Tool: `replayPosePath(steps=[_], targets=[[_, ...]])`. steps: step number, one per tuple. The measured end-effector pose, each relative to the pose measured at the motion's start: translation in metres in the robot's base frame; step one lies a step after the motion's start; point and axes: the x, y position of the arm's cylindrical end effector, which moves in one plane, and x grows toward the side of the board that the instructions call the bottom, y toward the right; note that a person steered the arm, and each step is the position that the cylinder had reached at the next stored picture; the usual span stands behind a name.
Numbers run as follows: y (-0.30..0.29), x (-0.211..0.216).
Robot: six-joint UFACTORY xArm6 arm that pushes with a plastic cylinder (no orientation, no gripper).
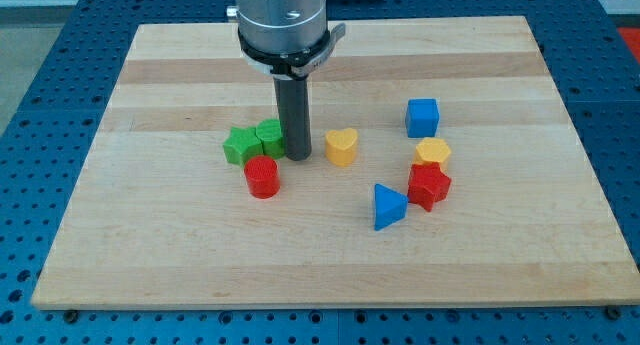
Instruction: Push the yellow heart close to the yellow hexagon
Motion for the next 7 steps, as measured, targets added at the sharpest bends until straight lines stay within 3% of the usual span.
replayPosePath(steps=[4, 7], targets=[[0.148, -0.007], [0.132, -0.007]])
